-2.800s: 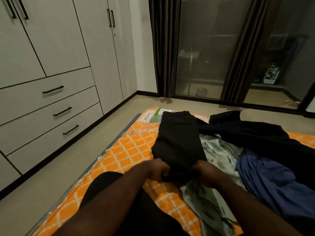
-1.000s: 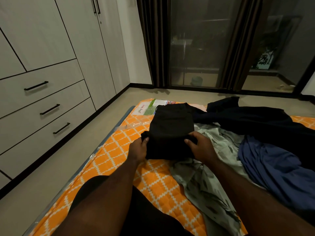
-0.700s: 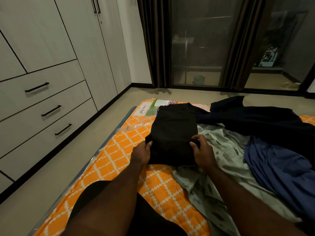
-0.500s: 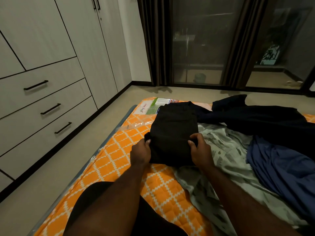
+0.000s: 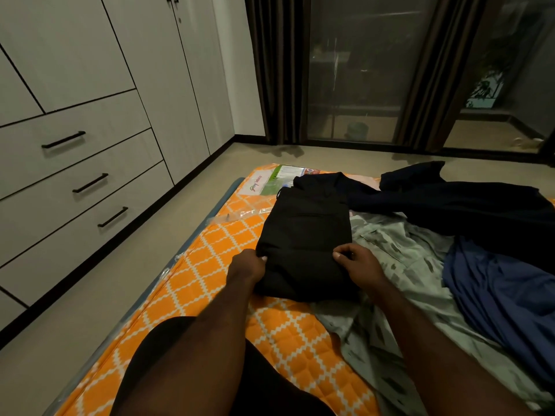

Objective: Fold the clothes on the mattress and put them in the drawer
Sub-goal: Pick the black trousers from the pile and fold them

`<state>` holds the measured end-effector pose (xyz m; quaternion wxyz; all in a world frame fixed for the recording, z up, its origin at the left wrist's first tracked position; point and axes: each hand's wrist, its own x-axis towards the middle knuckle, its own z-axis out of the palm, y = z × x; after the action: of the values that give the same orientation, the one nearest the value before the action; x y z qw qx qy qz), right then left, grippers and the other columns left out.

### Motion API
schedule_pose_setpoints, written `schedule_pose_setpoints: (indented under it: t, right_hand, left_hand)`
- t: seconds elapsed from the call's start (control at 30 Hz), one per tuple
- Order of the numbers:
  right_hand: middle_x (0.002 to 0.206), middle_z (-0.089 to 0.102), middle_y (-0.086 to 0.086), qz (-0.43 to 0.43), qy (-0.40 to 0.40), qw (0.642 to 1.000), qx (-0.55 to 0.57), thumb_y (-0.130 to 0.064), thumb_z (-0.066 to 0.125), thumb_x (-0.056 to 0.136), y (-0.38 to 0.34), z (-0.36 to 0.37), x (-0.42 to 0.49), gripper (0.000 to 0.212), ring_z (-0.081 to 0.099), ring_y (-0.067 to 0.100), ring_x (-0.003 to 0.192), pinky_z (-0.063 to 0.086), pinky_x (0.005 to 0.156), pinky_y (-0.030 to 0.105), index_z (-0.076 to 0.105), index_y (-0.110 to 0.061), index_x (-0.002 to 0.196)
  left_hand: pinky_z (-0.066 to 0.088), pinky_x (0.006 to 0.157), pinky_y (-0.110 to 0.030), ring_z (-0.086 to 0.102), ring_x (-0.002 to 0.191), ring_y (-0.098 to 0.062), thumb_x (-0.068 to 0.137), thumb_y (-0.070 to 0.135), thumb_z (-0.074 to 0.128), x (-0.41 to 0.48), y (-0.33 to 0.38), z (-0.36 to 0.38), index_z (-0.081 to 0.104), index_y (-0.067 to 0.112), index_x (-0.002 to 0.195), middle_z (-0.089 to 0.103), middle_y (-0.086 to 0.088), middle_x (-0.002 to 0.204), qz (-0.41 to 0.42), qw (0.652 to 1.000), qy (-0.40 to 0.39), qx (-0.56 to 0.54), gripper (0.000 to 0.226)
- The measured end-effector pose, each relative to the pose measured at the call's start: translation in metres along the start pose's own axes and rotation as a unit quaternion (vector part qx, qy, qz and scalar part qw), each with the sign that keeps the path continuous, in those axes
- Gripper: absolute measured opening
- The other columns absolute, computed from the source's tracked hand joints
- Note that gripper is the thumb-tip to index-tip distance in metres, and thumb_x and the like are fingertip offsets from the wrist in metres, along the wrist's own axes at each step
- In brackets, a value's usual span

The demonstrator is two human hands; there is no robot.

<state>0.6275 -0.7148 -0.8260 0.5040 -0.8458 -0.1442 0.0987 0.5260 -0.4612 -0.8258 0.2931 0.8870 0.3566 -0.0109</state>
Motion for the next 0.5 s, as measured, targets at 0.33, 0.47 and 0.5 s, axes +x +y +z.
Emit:
schedule_pose_setpoints:
  t: [0.33, 0.47, 0.5]
  right_hand:
    - [0.117, 0.065, -0.004, -0.044, -0.005, 0.986, -0.160, -0.027, 0.076, 0.090, 0.009, -0.004, -0.006, 0.029, 0.057, 0.009, 0.105, 0.047, 0.089, 0.027, 0.071, -0.027, 0.119]
    - [0.128, 0.054, 0.002, -0.078, -0.035, 0.964, -0.254, -0.019, 0.056, 0.102, 0.013, -0.006, -0.010, 0.032, 0.053, 0.013, 0.106, 0.045, 0.090, 0.026, 0.065, -0.031, 0.130]
    - [0.131, 0.051, 0.001, -0.073, -0.059, 0.958, -0.272, -0.011, 0.052, 0.101, 0.011, -0.010, -0.009, 0.040, 0.052, 0.014, 0.108, 0.045, 0.091, 0.027, 0.062, -0.032, 0.134]
  left_hand:
    - [0.055, 0.087, -0.044, 0.061, 0.106, -0.031, 0.093, 0.041, 0.067, -0.013, 0.002, 0.000, 0.053, 0.019, 0.118, 0.061, -0.010, 0.116, 0.015, 0.996, 0.066, 0.052, 0.036]
    - [0.051, 0.091, -0.045, 0.052, 0.114, -0.030, 0.095, 0.029, 0.062, -0.010, -0.003, -0.013, 0.048, 0.031, 0.129, 0.049, -0.007, 0.126, 0.144, 0.978, 0.084, 0.129, 0.037]
    - [0.050, 0.093, -0.045, 0.051, 0.115, -0.030, 0.096, 0.028, 0.057, -0.007, -0.004, -0.018, 0.049, 0.036, 0.129, 0.048, -0.005, 0.127, 0.178, 0.969, 0.047, 0.163, 0.035]
